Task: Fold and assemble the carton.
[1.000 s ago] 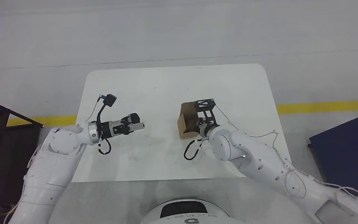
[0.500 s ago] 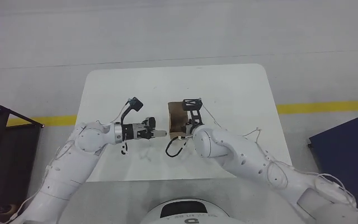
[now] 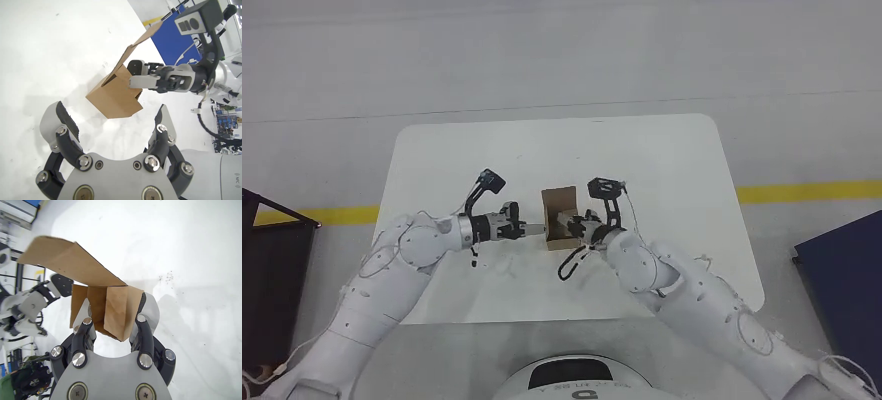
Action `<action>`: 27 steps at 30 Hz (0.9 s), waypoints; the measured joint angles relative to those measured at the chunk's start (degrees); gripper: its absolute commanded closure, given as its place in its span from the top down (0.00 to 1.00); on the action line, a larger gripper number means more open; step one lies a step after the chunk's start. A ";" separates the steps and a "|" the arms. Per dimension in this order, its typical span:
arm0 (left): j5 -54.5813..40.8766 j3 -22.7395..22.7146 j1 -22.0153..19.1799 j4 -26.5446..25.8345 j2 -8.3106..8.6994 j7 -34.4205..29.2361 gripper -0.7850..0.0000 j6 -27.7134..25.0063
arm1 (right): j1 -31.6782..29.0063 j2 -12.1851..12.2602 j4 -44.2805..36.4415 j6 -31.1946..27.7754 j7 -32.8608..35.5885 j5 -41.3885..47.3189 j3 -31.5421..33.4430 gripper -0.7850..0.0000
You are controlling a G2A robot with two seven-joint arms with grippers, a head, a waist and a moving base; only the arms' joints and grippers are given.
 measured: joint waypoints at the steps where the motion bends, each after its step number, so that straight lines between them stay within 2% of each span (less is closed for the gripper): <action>1: 0.25 -0.17 0.10 0.07 0.05 0.14 1.00 0.00 | -1.32 0.28 -0.03 -2.64 -0.86 0.98 1.33 0.72; 4: 1.42 -0.77 0.46 -0.06 0.21 0.69 1.00 0.44 | -4.55 1.02 0.20 -9.69 -1.34 3.08 4.81 0.78; 6: 2.01 -1.04 0.80 -0.40 0.29 1.11 1.00 0.78 | -5.64 1.34 0.63 -12.39 -0.20 3.84 6.43 0.76; 10: 3.07 -0.93 1.00 -1.12 0.29 1.20 1.00 1.44 | -6.18 1.48 1.39 -15.67 1.74 4.49 7.51 0.75; 17: 7.83 1.44 -0.75 -1.01 -0.41 2.41 1.00 3.11 | -4.76 0.77 3.92 -20.07 2.60 5.13 6.22 0.78; 23: 9.29 3.43 -2.64 1.10 -1.26 3.87 0.91 3.88 | -3.52 0.09 5.67 -22.03 2.54 5.69 5.32 0.80; 27: 9.30 4.60 -3.70 2.07 -1.79 4.09 0.75 4.03 | -3.21 -0.22 6.11 -22.40 2.63 5.84 5.19 0.81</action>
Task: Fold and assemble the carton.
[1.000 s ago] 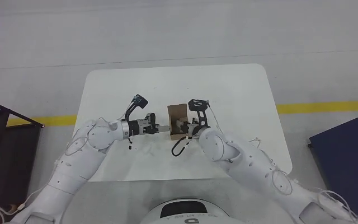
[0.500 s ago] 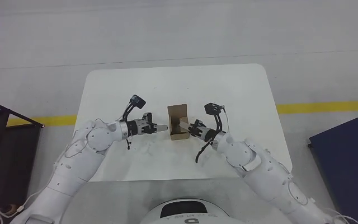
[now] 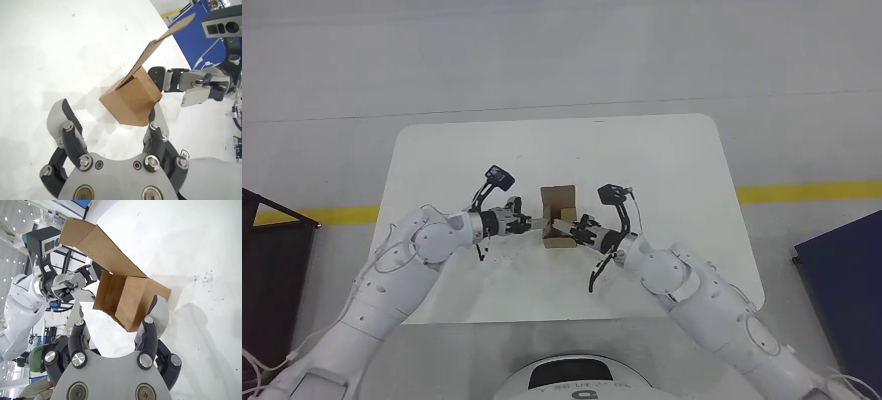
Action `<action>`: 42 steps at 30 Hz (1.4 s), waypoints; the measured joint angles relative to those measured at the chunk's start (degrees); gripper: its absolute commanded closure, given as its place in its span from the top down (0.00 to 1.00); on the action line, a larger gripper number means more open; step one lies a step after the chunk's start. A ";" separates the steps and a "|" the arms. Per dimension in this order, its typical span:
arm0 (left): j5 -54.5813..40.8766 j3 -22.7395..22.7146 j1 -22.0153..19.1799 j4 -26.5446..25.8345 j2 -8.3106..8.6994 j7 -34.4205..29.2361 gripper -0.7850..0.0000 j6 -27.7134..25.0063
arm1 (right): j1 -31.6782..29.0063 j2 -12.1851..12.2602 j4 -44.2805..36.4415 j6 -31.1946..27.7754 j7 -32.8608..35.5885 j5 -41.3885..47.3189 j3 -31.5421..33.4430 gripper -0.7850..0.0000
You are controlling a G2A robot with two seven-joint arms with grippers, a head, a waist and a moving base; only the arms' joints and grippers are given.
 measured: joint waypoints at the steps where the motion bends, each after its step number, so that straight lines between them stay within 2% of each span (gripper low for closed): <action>1: 0.11 0.26 -0.22 0.25 -0.10 -0.06 0.72 0.04 | 0.05 -0.05 0.09 -0.16 0.12 0.07 -0.01 0.81; 4: 0.64 1.03 -0.88 1.20 -0.45 0.03 0.61 0.24 | 0.18 -0.22 0.39 -0.67 0.39 0.29 0.04 0.82; 5: 0.81 1.23 -1.01 1.44 -0.54 0.24 0.60 0.26 | 0.20 -0.27 0.46 -0.80 0.46 0.37 0.06 0.82; 11: 1.89 2.44 -1.53 2.25 -1.12 1.18 0.70 0.58 | 0.50 -0.64 0.89 -1.29 1.11 0.54 -0.15 0.80; 13: 2.02 2.60 -1.69 2.23 -1.26 1.38 0.70 0.76 | 0.62 -0.77 1.06 -1.41 1.31 0.56 -0.26 0.80; 15: 2.16 2.72 -1.81 2.09 -1.37 1.40 0.66 0.89 | 0.72 -0.89 1.25 -1.53 1.49 0.53 -0.32 0.81; 17: 2.69 2.87 -1.96 1.89 -1.44 1.14 0.50 1.09 | 0.78 -0.99 1.41 -1.57 1.64 0.47 -0.36 0.82; 19: 3.68 3.15 -2.12 1.46 -1.53 0.77 0.40 1.65 | 0.81 -1.10 1.55 -1.66 1.76 0.49 -0.39 0.83; 20: 4.16 3.29 -2.18 1.19 -1.57 0.59 0.11 1.99 | 0.81 -1.14 1.60 -1.72 1.81 0.48 -0.39 0.84; 21: 4.88 3.52 -2.26 0.70 -1.62 0.13 0.00 2.57 | 0.81 -1.19 1.65 -1.78 1.86 0.41 -0.39 0.85; 30: 8.34 4.34 -2.16 -4.82 -1.71 -5.36 0.00 7.56 | 0.47 -1.48 1.79 -2.83 1.86 0.08 0.00 0.89; 38: 9.87 4.67 -2.62 -5.81 -1.92 -8.00 0.00 10.03 | -1.03 -1.28 1.79 -5.77 0.47 0.31 2.30 0.91; 42: 11.61 4.12 -2.51 -7.20 -2.14 -6.95 0.00 15.89 | -4.06 -0.53 0.54 -9.35 -1.13 0.71 6.05 0.90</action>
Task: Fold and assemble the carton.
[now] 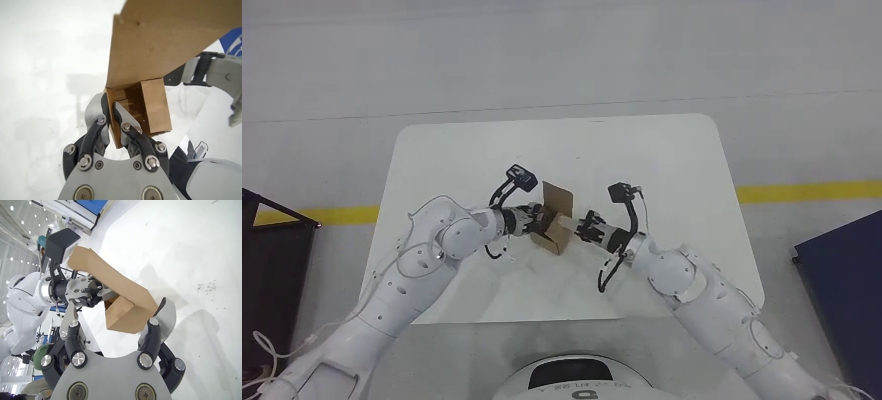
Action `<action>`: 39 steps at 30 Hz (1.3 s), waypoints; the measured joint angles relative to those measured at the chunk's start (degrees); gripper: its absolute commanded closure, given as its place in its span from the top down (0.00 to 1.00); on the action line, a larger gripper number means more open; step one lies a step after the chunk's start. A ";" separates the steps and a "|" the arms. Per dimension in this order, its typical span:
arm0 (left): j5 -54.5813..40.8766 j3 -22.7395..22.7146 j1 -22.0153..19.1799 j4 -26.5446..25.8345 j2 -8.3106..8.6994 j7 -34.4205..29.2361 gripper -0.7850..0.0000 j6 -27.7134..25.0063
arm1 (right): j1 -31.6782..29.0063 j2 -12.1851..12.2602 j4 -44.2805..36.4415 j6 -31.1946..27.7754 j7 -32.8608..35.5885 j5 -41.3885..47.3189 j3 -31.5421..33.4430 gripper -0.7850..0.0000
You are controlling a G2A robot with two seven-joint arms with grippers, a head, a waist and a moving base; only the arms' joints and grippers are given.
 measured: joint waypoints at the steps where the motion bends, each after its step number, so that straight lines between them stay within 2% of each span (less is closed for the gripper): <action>1: 0.53 -0.07 0.09 -0.55 -0.06 0.42 0.00 1.49 | -0.71 0.16 -0.38 -0.48 -0.30 -0.11 0.78 0.90; 4: 2.00 0.06 0.33 -2.22 -0.33 1.27 0.00 5.46 | -2.73 0.56 -1.60 -1.50 -0.71 -0.36 2.81 0.91; 9: 4.15 1.48 -0.10 -2.91 -1.11 2.43 0.00 9.24 | -4.22 0.80 -2.26 -2.30 -0.42 -0.50 4.39 0.91; 16: 0.36 2.27 -0.95 -1.63 -2.34 3.39 0.00 10.25 | -4.88 0.74 -1.72 -3.36 -0.77 -0.15 5.17 0.91; 17: -0.72 2.07 -0.99 -1.42 -2.43 3.18 0.19 10.12 | -4.97 0.74 -1.71 -3.49 -0.85 -0.17 5.31 0.91; 18: -2.26 1.74 -1.01 -1.16 -2.52 2.75 0.45 9.83 | -5.09 0.74 -1.72 -3.62 -0.94 -0.27 5.49 0.91; 19: -3.39 1.43 -1.02 -0.98 -2.56 2.39 0.77 9.57 | -5.16 0.74 -1.72 -3.69 -0.99 -0.36 5.63 0.91; 20: -4.35 1.07 -1.00 -0.83 -2.57 2.06 1.00 9.32 | -5.23 0.74 -1.73 -3.78 -1.05 -0.42 5.77 0.91; 26: -8.64 -3.00 0.62 -1.31 -1.95 1.67 1.00 8.08 | -5.55 0.73 -1.72 -5.42 -1.86 -1.76 6.41 0.89; 29: -11.46 -6.61 2.28 -2.29 -1.30 2.40 1.00 7.14 | -5.15 0.66 -1.10 -6.06 -1.82 -3.10 6.23 0.88; 30: -12.27 -8.13 2.83 -2.46 -1.03 2.58 1.00 6.78 | -4.69 0.65 -0.81 -6.18 -1.58 -4.57 6.00 0.89; 31: -12.61 -9.22 3.10 -2.40 -0.83 2.72 1.00 6.61 | -4.29 0.66 -0.76 -6.08 -1.45 -6.39 5.76 0.94; 34: -12.97 -12.00 3.29 -1.29 -0.41 3.53 1.00 6.20 | -3.03 0.81 -2.52 -4.55 -0.54 -17.92 3.88 0.89; 37: -11.80 -12.87 2.39 0.34 -0.35 4.70 1.00 5.78 | -2.44 0.70 -5.35 2.05 0.44 -33.03 0.76 0.81; 39: -10.87 -12.37 1.28 1.67 -0.60 5.72 1.00 5.90 | -2.10 0.39 -6.85 6.10 1.19 -40.78 -1.65 0.80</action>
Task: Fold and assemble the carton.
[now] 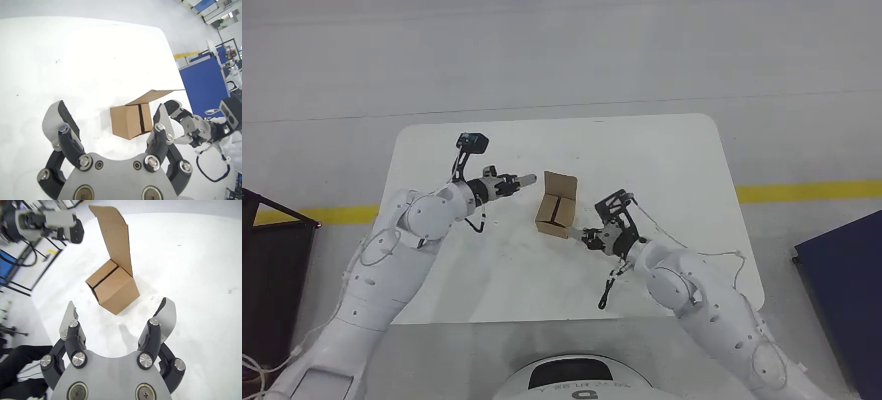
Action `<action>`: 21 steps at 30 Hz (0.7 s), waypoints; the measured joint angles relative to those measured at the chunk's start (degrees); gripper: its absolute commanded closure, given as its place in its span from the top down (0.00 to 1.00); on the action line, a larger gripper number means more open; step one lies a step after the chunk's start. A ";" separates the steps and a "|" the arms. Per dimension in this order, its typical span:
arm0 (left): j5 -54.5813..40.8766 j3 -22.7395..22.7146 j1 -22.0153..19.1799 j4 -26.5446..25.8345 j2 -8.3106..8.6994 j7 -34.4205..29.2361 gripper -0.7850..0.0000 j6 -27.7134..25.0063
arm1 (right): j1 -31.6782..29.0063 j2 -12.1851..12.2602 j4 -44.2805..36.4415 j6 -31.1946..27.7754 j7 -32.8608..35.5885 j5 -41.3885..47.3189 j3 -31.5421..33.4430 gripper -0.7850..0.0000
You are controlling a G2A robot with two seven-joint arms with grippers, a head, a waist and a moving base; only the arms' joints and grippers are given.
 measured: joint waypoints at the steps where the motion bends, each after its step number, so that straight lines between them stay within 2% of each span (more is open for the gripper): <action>1: 0.25 0.40 -0.63 0.90 -0.16 0.38 1.00 0.22 | 0.20 -0.14 -0.37 0.92 0.31 -2.12 -0.80 0.80; 5: 0.72 3.16 -4.09 5.93 -1.33 2.02 1.00 0.77 | 1.30 -0.60 -0.86 1.60 2.34 -7.02 -3.33 0.81; 11: -3.79 9.42 -10.68 15.06 -4.31 1.51 1.00 0.07 | 3.88 -1.94 1.48 3.85 4.73 -12.52 -8.38 0.71; 15: -7.62 13.21 -14.22 20.93 -6.44 0.72 1.00 -1.73 | 6.11 -3.22 4.16 7.52 5.83 -14.37 -11.14 0.68; 18: -9.18 14.33 -15.37 23.79 -7.28 0.60 1.00 -3.97 | 6.64 -3.78 5.39 9.83 5.32 -13.94 -11.23 0.67; 21: -8.36 14.55 -15.70 25.04 -7.38 0.23 1.00 -7.03 | 6.20 -3.83 6.16 11.36 4.50 -13.03 -9.62 0.67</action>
